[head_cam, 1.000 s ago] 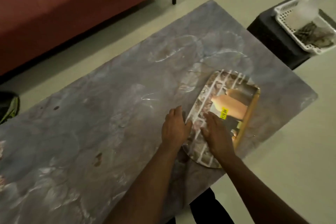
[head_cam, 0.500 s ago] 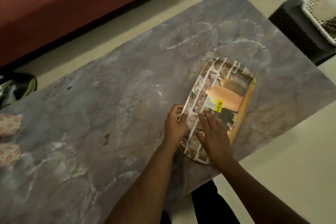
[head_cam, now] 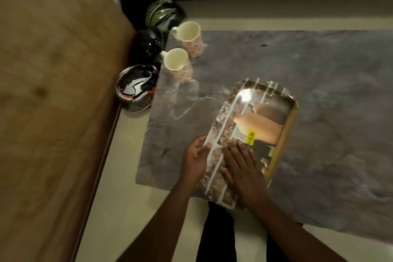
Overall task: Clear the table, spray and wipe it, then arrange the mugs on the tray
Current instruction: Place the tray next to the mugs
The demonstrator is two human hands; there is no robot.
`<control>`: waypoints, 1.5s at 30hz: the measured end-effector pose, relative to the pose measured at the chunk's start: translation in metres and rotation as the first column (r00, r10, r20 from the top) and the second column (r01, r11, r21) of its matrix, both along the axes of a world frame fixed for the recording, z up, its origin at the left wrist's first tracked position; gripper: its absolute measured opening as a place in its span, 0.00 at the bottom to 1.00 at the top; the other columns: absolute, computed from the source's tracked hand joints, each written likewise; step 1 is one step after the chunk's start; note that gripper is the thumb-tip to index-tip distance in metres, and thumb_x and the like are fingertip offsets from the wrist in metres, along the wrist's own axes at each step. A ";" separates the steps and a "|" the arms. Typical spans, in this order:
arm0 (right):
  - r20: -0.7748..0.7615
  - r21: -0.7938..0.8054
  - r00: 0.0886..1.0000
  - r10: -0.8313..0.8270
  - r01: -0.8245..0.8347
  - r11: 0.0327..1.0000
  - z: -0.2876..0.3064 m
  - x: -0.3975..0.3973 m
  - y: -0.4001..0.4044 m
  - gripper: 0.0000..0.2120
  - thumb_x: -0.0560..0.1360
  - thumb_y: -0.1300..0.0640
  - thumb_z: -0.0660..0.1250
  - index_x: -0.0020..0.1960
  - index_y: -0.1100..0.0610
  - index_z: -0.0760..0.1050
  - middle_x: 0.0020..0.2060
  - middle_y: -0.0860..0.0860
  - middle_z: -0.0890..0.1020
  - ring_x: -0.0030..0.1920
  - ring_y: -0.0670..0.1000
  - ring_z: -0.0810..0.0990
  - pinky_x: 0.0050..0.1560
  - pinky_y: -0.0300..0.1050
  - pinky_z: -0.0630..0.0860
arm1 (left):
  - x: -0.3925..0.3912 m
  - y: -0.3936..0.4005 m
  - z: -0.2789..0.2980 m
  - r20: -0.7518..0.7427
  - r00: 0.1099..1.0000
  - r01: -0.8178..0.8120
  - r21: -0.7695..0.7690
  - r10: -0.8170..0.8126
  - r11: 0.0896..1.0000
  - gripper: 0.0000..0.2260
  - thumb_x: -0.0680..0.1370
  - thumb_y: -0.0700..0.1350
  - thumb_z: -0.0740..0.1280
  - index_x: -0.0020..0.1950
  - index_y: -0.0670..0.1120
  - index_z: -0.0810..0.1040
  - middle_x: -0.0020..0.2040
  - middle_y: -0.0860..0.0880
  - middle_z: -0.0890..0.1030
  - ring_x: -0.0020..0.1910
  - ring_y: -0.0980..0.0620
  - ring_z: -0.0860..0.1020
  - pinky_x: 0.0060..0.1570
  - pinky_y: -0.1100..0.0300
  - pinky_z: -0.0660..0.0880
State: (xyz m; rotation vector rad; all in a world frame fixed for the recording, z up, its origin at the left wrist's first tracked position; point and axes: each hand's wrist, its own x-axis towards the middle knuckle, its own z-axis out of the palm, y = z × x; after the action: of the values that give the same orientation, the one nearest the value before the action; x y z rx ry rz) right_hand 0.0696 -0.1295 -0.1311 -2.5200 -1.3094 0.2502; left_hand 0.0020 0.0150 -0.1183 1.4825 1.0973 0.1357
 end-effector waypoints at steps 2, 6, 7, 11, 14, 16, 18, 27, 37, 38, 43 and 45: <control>0.001 -0.008 0.994 0.105 -0.105 0.994 -0.004 -0.026 0.032 0.26 0.75 0.45 0.56 0.70 0.54 0.69 0.67 0.52 0.74 0.69 0.56 0.70 0.68 0.56 0.60 | -0.040 0.027 -0.001 0.002 0.996 -0.094 -0.002 0.094 0.996 0.08 0.80 0.40 0.65 0.58 0.42 0.79 0.48 0.45 0.86 0.43 0.53 0.84 0.46 0.57 0.80; 0.023 -0.065 0.959 0.284 -0.282 0.957 -0.019 -0.061 0.083 0.26 0.73 0.45 0.59 0.69 0.54 0.70 0.66 0.52 0.75 0.68 0.56 0.71 0.69 0.58 0.64 | -0.096 0.057 -0.006 -0.024 0.971 -0.236 -0.006 0.236 0.972 0.07 0.80 0.39 0.64 0.56 0.45 0.79 0.50 0.45 0.85 0.49 0.48 0.83 0.52 0.51 0.79; 0.028 -0.080 0.948 0.317 -0.314 0.946 -0.023 -0.066 0.094 0.27 0.73 0.44 0.62 0.69 0.54 0.70 0.65 0.52 0.76 0.68 0.56 0.71 0.68 0.58 0.67 | -0.104 0.063 -0.008 -0.041 0.964 -0.264 -0.016 0.263 0.964 0.07 0.80 0.38 0.64 0.56 0.46 0.79 0.51 0.44 0.85 0.50 0.46 0.83 0.53 0.50 0.79; 0.016 -0.139 0.928 0.372 -0.366 0.920 -0.032 -0.075 0.130 0.29 0.70 0.44 0.70 0.68 0.53 0.72 0.65 0.52 0.76 0.67 0.56 0.72 0.65 0.58 0.71 | -0.122 0.088 -0.019 -0.104 0.931 -0.351 0.009 0.350 0.936 0.11 0.80 0.39 0.66 0.61 0.40 0.78 0.54 0.40 0.84 0.54 0.39 0.82 0.57 0.42 0.77; 0.032 -0.188 0.920 0.391 -0.378 0.906 -0.038 -0.074 0.150 0.28 0.70 0.43 0.69 0.67 0.53 0.72 0.65 0.51 0.76 0.68 0.56 0.71 0.66 0.57 0.70 | -0.121 0.103 -0.025 -0.101 0.930 -0.351 0.032 0.353 0.936 0.10 0.80 0.39 0.66 0.60 0.39 0.78 0.53 0.41 0.84 0.53 0.40 0.83 0.56 0.43 0.78; 0.036 -0.209 0.915 0.402 -0.387 0.898 -0.042 -0.074 0.156 0.28 0.71 0.43 0.69 0.68 0.53 0.71 0.66 0.52 0.76 0.68 0.56 0.71 0.66 0.57 0.70 | -0.121 0.106 -0.028 -0.113 0.929 -0.347 0.062 0.352 0.936 0.09 0.80 0.40 0.66 0.59 0.41 0.78 0.53 0.44 0.84 0.51 0.45 0.83 0.55 0.48 0.79; 0.021 -0.212 0.917 0.399 -0.386 0.898 -0.044 -0.074 0.156 0.28 0.72 0.44 0.68 0.68 0.53 0.71 0.66 0.52 0.76 0.69 0.56 0.71 0.66 0.57 0.70 | -0.121 0.106 -0.033 -0.163 0.932 -0.296 0.172 0.324 0.939 0.07 0.80 0.43 0.66 0.57 0.44 0.78 0.52 0.46 0.83 0.47 0.52 0.82 0.49 0.57 0.78; -0.122 0.081 0.959 0.256 -0.248 0.965 0.035 -0.032 0.134 0.28 0.75 0.44 0.63 0.72 0.54 0.66 0.71 0.52 0.70 0.71 0.56 0.66 0.67 0.59 0.65 | -0.080 0.101 0.026 -0.294 0.947 0.027 0.474 0.129 0.880 0.22 0.75 0.36 0.69 0.69 0.39 0.71 0.62 0.38 0.74 0.62 0.40 0.73 0.63 0.44 0.71; -0.015 0.301 0.997 -0.078 0.078 0.950 0.252 0.116 -0.070 0.30 0.76 0.41 0.55 0.73 0.56 0.62 0.72 0.53 0.66 0.73 0.51 0.60 0.70 0.52 0.61 | 0.086 -0.044 0.246 -0.119 0.896 0.342 0.800 -0.429 0.493 0.25 0.76 0.49 0.70 0.70 0.41 0.71 0.67 0.41 0.74 0.67 0.42 0.72 0.65 0.45 0.70; -0.021 0.321 0.991 -0.132 0.131 0.938 0.269 0.127 -0.098 0.30 0.76 0.40 0.55 0.74 0.55 0.61 0.73 0.52 0.65 0.74 0.49 0.58 0.70 0.49 0.58 | 0.105 -0.067 0.261 -0.134 0.877 0.360 0.819 -0.461 0.447 0.27 0.76 0.52 0.70 0.71 0.42 0.70 0.68 0.42 0.74 0.69 0.43 0.71 0.66 0.45 0.69; -0.041 0.406 0.941 -0.337 0.323 0.855 0.325 0.167 -0.237 0.30 0.76 0.41 0.58 0.73 0.55 0.62 0.73 0.52 0.65 0.74 0.51 0.60 0.69 0.48 0.59 | 0.193 -0.203 0.314 -0.070 0.775 0.354 0.872 -0.628 0.339 0.27 0.76 0.56 0.69 0.72 0.45 0.69 0.68 0.48 0.74 0.67 0.50 0.72 0.65 0.51 0.72; -0.091 0.434 0.906 -0.413 0.409 0.803 0.334 0.179 -0.283 0.29 0.75 0.41 0.56 0.72 0.55 0.64 0.72 0.52 0.67 0.73 0.51 0.63 0.69 0.50 0.62 | 0.219 -0.251 0.321 -0.019 0.724 0.373 0.852 -0.690 0.367 0.26 0.76 0.54 0.69 0.71 0.46 0.69 0.67 0.49 0.74 0.66 0.52 0.72 0.64 0.53 0.72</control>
State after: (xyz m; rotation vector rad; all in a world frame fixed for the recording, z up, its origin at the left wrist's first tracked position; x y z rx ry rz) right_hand 0.2485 -0.4124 0.2026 -2.3166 -0.6790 -0.1448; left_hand 0.2208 -0.2358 0.2028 2.4942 0.1103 0.4705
